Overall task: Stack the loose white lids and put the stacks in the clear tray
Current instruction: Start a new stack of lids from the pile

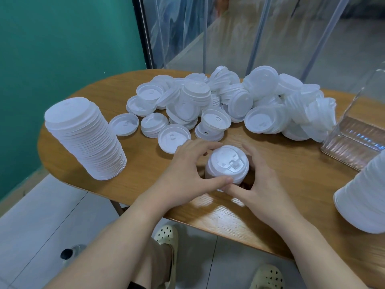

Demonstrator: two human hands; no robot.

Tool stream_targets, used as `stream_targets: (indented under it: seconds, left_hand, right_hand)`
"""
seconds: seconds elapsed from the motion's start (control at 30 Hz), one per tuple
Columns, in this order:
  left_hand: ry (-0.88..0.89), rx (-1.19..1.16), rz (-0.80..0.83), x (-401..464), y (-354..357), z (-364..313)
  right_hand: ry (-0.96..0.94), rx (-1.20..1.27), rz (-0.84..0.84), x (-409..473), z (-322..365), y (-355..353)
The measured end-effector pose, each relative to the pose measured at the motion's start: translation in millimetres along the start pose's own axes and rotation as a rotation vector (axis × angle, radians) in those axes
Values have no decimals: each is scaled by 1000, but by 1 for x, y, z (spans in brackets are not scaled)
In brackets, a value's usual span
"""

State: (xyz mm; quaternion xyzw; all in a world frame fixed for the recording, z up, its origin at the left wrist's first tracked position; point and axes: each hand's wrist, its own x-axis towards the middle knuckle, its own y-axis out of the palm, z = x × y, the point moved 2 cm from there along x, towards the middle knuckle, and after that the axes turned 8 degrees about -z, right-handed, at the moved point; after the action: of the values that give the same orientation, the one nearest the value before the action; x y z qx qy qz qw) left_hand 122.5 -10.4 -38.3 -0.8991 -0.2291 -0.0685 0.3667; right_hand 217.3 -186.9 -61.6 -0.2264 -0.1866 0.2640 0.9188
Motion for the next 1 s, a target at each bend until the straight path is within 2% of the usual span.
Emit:
stream_targets:
  seconds: [0.43,1.0]
  left_hand:
    - [-25,-31,71,4,-3,2]
    - [9,-67,71,4,-5,5]
  right_hand:
    - [-61,-15,7,-1,7,-1]
    - [-47,29,28,-2,11,-5]
